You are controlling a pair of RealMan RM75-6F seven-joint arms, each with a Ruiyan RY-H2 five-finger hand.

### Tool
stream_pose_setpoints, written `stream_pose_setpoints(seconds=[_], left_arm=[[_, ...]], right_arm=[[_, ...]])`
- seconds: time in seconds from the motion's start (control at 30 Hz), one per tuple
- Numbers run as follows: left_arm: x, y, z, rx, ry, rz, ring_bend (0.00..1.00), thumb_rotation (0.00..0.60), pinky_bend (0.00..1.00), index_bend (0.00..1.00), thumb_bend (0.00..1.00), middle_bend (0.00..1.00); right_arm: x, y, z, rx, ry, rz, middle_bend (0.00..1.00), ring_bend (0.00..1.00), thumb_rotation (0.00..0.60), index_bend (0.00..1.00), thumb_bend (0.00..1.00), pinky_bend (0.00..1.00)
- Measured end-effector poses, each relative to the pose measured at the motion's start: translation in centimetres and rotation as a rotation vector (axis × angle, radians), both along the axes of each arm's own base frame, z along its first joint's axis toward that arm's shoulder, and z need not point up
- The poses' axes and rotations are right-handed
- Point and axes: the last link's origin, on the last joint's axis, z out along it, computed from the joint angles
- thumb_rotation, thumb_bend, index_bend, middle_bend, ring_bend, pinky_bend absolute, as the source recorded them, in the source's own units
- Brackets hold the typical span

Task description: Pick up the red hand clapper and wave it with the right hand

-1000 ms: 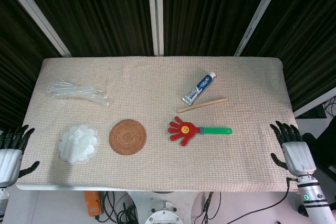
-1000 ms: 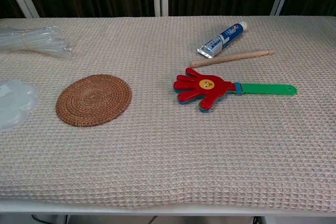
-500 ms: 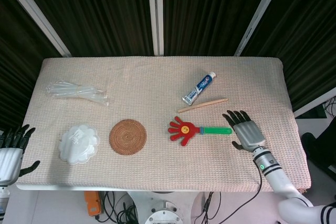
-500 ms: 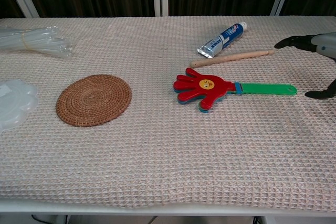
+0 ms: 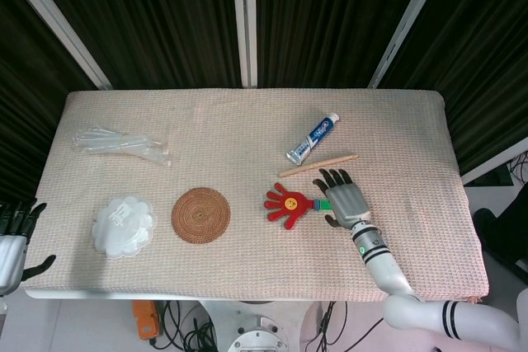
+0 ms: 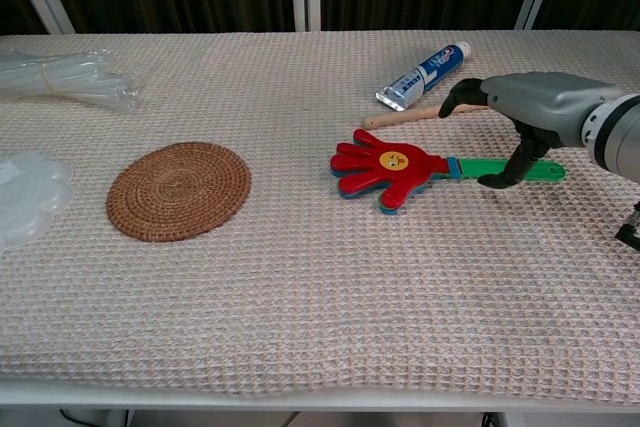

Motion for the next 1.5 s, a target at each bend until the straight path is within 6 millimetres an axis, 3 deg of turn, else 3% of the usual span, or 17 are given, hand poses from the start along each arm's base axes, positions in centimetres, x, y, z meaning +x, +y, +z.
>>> stream_pose_setpoints(seconds=[0.87, 1.1, 1.5], left_arm=[[-0.6, -0.4, 0.0, -0.023, -0.02, 0.016, 0.0, 0.6, 0.06, 0.11, 0.15, 0.05], [-0.5, -0.6, -0.1, -0.035, -0.022, 0.012, 0.0, 0.6, 0.06, 0.11, 0.16, 0.05], [-0.4, -0.8, 0.1, -0.021, -0.024, 0.007, 0.0, 0.6, 0.06, 0.11, 0.16, 0.05]], right_arm=[[1.1, -0.8, -2.6, 0.016, -0.013, -0.078, 0.05, 0.0, 0.6, 0.36, 0.2, 0.0], [1.1, -1.0, -2.9, 0.013, -0.016, -0.08, 0.06, 0.0, 0.6, 0.4, 0.27, 0.0], [1.2, -1.1, -3.1, 0.007, -0.022, -0.08, 0.1, 0.0, 0.6, 0.52, 0.31, 0.0]])
